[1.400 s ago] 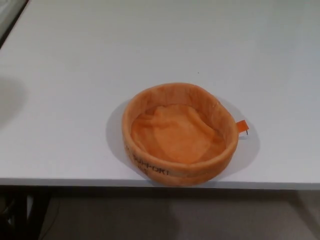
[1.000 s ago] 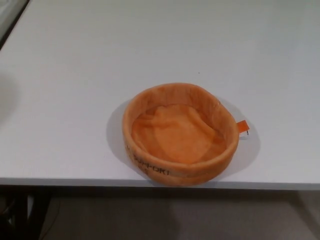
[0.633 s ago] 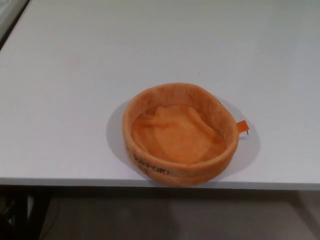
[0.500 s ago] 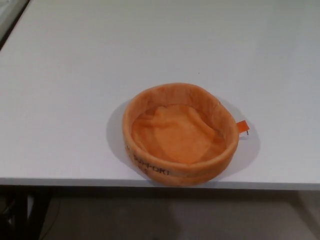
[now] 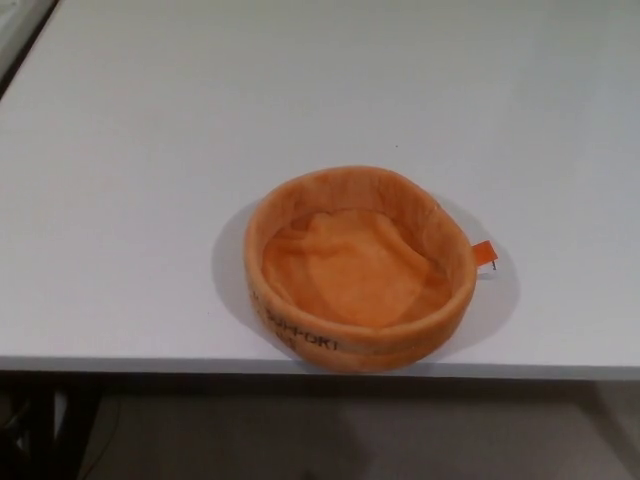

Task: A soft plate is kept in the center of the table close to the robot and the robot uses its left hand to pick up the plate, turns it upside down and places it back on the table

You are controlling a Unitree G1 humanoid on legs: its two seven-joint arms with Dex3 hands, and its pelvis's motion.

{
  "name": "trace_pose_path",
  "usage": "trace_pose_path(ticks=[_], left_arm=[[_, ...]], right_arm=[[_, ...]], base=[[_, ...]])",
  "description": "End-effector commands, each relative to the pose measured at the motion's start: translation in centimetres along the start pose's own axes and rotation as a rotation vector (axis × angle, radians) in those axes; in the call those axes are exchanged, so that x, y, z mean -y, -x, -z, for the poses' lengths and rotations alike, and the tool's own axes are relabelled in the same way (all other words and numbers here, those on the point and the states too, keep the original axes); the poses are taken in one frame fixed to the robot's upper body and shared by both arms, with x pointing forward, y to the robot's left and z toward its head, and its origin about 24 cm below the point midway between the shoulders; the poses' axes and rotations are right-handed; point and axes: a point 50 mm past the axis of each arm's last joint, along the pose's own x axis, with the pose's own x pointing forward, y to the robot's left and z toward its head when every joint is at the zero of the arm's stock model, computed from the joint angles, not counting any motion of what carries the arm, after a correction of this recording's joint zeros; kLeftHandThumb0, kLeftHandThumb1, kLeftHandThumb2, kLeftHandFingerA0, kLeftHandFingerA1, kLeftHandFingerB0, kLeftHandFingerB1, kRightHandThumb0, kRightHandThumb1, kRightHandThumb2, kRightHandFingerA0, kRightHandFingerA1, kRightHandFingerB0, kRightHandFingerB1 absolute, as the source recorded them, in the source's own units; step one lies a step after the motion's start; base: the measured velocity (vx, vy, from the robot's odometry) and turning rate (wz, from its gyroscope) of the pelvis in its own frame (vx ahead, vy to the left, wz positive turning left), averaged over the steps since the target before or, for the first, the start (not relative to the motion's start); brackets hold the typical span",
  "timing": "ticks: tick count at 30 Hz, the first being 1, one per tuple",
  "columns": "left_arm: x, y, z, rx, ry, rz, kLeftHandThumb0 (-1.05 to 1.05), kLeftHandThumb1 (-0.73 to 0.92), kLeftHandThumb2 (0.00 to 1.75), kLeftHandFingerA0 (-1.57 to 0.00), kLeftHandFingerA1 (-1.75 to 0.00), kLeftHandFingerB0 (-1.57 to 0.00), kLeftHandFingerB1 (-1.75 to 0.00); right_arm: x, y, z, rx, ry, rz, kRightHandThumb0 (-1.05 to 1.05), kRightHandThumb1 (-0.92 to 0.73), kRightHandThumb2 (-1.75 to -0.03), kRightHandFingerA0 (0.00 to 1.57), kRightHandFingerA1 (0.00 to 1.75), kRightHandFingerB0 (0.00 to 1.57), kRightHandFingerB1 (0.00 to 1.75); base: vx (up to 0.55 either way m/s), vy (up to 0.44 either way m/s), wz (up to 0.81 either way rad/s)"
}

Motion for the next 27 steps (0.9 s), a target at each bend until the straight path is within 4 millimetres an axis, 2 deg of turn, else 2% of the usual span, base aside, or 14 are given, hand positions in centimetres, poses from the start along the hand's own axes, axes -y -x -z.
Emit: trace_pose_path(ticks=[1, 6, 11, 12, 13, 14, 20, 22, 24, 25, 27], left_arm=[[-0.4, 0.7, -1.0, 0.061, -0.002, -0.036, -0.96, 0.89, 0.68, -0.28, -0.39, -0.28, -0.29], [-0.9, 1.1, -2.3, 0.118, 0.0, -0.087, -0.94, 0.9, 0.68, -0.27, -0.38, -0.27, -0.29], [-2.0, 0.7, -4.0, 0.192, -0.016, -0.114, -0.93, 0.9, 0.68, -0.25, -0.36, -0.24, -0.28], [-2.5, 0.2, -5.2, 0.253, -0.038, -0.132, -0.92, 0.9, 0.68, -0.27, -0.36, -0.24, -0.28], [-2.6, 0.2, -5.3, 0.259, -0.04, -0.134, -0.92, 0.9, 0.68, -0.27, -0.36, -0.24, -0.28], [-2.9, -0.7, -6.4, 0.294, -0.061, -0.136, -0.98, 0.9, 0.68, -0.27, -0.37, -0.25, -0.28], [-3.6, -3.1, -10.2, 0.446, -0.124, -0.126, -0.98, 0.88, 0.7, -0.28, -0.38, -0.26, -0.29], [-4.0, -4.4, -12.6, 0.534, -0.174, -0.112, -0.96, 0.89, 0.69, -0.27, -0.37, -0.25, -0.3], [-4.2, -5.2, -13.9, 0.589, -0.2, -0.111, -0.95, 0.88, 0.67, -0.3, -0.38, -0.28, -0.31], [-4.4, -6.3, -15.6, 0.655, -0.231, -0.11, -0.95, 0.87, 0.67, -0.3, -0.4, -0.29, -0.32], [-4.4, -7.0, -16.6, 0.692, -0.25, -0.107, -0.94, 0.86, 0.67, -0.32, -0.41, -0.31, -0.32]], right_arm=[[0.5, 0.2, -0.2, 0.022, 0.0, 0.005, -0.83, -0.92, -0.71, 0.28, 0.31, 0.16, 0.27], [0.5, 0.3, 0.2, 0.01, 0.003, -0.007, -0.84, -0.91, -0.72, 0.27, 0.31, 0.14, 0.27], [0.1, 0.1, -0.5, 0.04, 0.003, -0.01, -0.81, -0.92, -0.73, 0.28, 0.33, 0.17, 0.29], [0.1, -0.2, -0.5, 0.033, 0.003, -0.007, -0.82, -0.92, -0.73, 0.28, 0.32, 0.16, 0.28], [0.1, -0.2, -0.5, 0.032, 0.003, -0.007, -0.82, -0.92, -0.73, 0.28, 0.32, 0.16, 0.28], [0.2, -0.5, -0.3, 0.042, -0.002, -0.003, -0.83, -0.92, -0.72, 0.28, 0.31, 0.15, 0.27], [0.4, -0.3, -0.5, 0.045, -0.006, 0.011, -0.83, -0.92, -0.72, 0.29, 0.32, 0.17, 0.28], [0.4, -0.3, -0.5, 0.051, -0.012, 0.003, -0.81, -0.92, -0.7, 0.29, 0.31, 0.18, 0.28], [0.4, -0.4, -0.4, 0.05, -0.008, 0.001, -0.81, -0.92, -0.7, 0.29, 0.31, 0.18, 0.28], [0.4, -0.4, -0.3, 0.045, -0.007, 0.002, -0.82, -0.92, -0.7, 0.29, 0.31, 0.18, 0.27], [0.4, -0.4, -0.2, 0.041, -0.009, 0.002, -0.82, -0.91, -0.72, 0.28, 0.32, 0.17, 0.28]], base=[[0.0, 0.0, 0.0], [0.0, 0.0, 0.0], [0.0, 0.0, 0.0], [0.0, 0.0, 0.0], [0.0, 0.0, 0.0], [0.0, 0.0, 0.0], [0.0, 0.0, 0.0], [0.0, 0.0, 0.0], [0.0, 0.0, 0.0], [0.0, 0.0, 0.0], [0.0, 0.0, 0.0]])
